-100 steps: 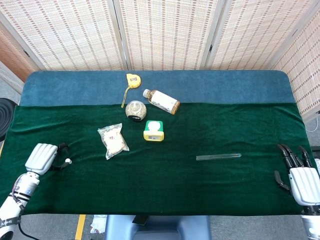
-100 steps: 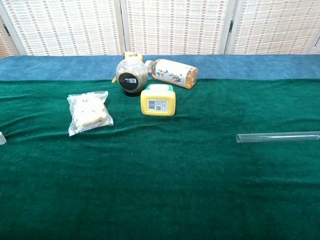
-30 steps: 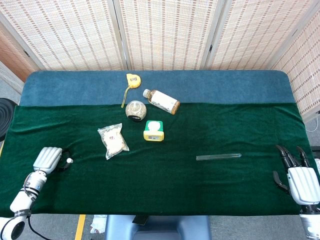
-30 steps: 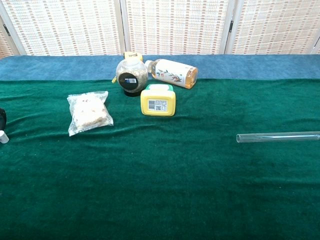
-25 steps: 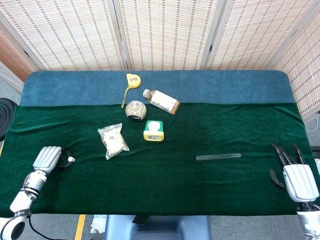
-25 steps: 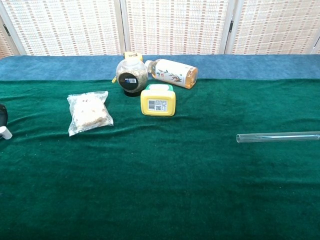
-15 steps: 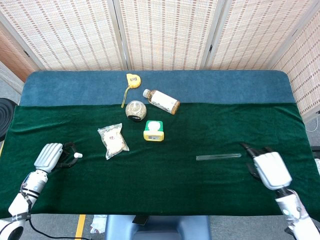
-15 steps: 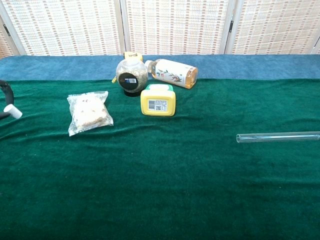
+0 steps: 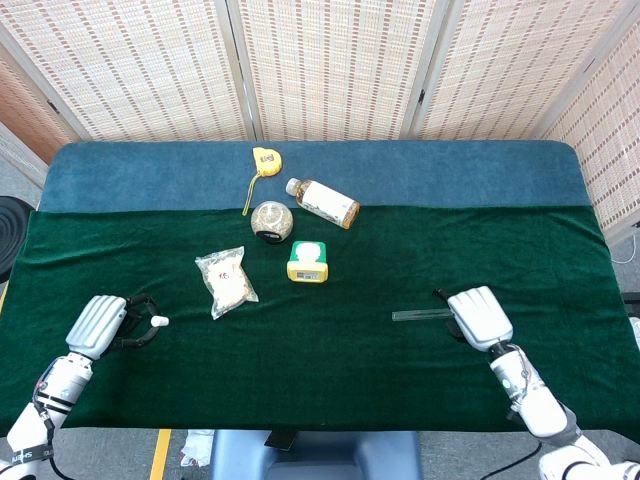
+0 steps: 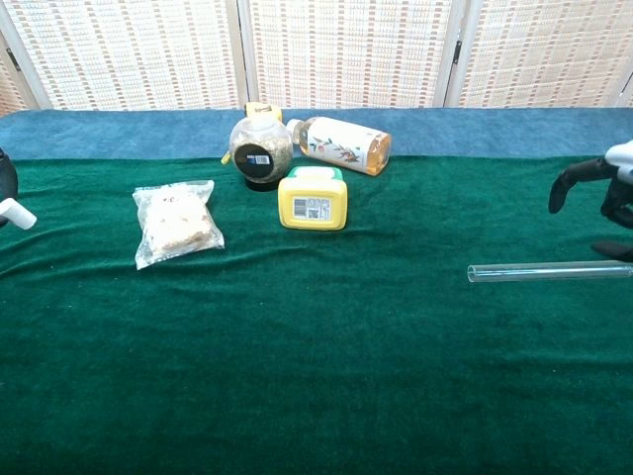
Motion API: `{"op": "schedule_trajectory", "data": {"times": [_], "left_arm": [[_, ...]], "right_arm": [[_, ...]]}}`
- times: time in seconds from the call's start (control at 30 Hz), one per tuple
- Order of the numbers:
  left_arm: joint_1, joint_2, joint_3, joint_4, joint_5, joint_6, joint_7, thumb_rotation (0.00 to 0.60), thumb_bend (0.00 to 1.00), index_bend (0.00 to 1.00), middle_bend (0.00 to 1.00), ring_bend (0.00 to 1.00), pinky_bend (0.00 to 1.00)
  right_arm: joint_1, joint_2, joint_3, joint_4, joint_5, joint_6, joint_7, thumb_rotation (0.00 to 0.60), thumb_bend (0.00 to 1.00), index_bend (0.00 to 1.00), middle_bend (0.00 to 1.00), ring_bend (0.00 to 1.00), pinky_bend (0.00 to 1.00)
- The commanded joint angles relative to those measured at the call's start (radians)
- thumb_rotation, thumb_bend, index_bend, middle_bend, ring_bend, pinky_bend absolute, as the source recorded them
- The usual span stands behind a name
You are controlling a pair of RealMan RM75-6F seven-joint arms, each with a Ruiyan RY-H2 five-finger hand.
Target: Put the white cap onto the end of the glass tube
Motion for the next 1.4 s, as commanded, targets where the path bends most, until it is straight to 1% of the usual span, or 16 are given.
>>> {"op": "schedule_trajectory", "data": {"times": [0.03,0.27,0.57,1.4], "left_arm": [[-0.001,-0.001,0.003,0.003,-0.003,-0.006,-0.001,0.6,0.48,0.63,1.0,0.94,0.9],[-0.004,-0.01,0.009,0.01,-0.01,-0.022,-0.002,0.6,0.48,0.63,1.0,0.94,0.9],[-0.005,-0.011,0.015,0.012,-0.018,-0.035,0.005,0.6,0.48,0.62,1.0,0.94,0.9],[-0.006,-0.014,0.022,0.023,-0.035,-0.058,0.002,0.6,0.48,0.62,1.0,0.94,0.9]], "right_arm": [[0.029,-0.039,0.007,0.044,0.056,-0.035,-0.024,0.6,0.39,0.34,0.94,1.0,0.98],[0.071,-0.083,0.004,0.1,0.135,-0.087,-0.046,0.6,0.38,0.37,0.95,1.0,0.98],[0.11,-0.134,-0.007,0.147,0.193,-0.115,-0.06,0.6,0.37,0.41,0.95,1.0,0.98],[0.152,-0.157,-0.037,0.208,0.274,-0.112,-0.087,0.6,0.37,0.47,0.95,1.0,0.98]]}}
